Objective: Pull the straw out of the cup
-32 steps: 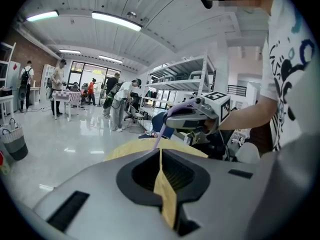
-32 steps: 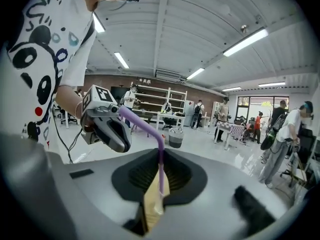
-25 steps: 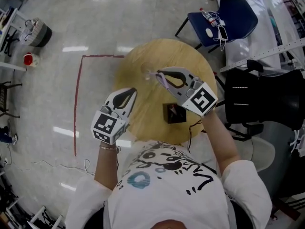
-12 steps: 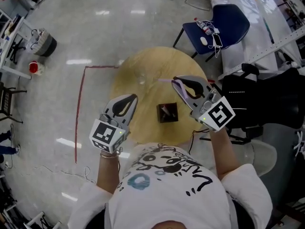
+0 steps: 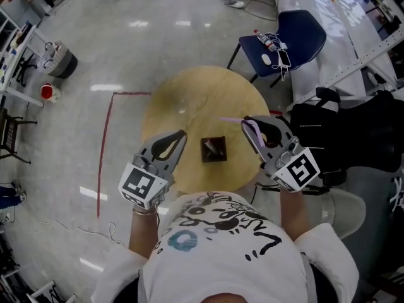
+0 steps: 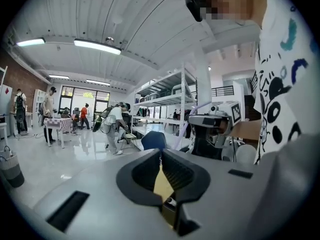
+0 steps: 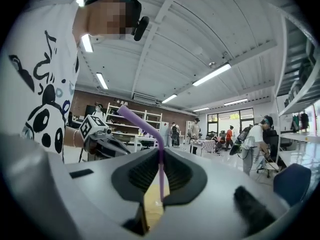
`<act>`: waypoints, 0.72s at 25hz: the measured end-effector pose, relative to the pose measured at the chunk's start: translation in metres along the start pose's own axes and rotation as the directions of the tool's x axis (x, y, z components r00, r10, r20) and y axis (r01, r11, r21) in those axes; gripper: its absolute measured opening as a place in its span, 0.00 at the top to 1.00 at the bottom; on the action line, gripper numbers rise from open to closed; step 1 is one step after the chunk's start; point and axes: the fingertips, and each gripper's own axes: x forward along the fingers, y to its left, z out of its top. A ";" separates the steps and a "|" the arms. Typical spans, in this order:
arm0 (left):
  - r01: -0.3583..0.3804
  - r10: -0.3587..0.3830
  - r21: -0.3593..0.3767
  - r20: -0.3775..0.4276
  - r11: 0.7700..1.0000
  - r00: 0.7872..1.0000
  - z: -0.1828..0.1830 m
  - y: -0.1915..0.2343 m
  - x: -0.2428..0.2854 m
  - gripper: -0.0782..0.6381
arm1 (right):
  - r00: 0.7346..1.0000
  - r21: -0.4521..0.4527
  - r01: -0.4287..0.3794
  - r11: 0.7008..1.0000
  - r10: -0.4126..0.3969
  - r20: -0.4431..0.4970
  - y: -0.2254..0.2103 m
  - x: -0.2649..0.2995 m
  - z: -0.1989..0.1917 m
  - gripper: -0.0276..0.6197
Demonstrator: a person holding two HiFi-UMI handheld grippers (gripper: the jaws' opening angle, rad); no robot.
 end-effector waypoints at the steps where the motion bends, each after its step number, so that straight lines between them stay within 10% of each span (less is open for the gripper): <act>1: 0.002 -0.002 0.006 0.002 1.000 1.000 0.002 -0.002 0.000 0.86 | 1.000 0.000 0.011 1.000 -0.011 -0.001 -0.001 -0.005 0.001 0.89; 18: 0.008 -0.008 0.024 -0.004 1.000 1.000 0.005 -0.004 0.010 0.86 | 0.993 0.010 0.119 0.993 -0.119 -0.015 -0.027 -0.043 -0.007 0.89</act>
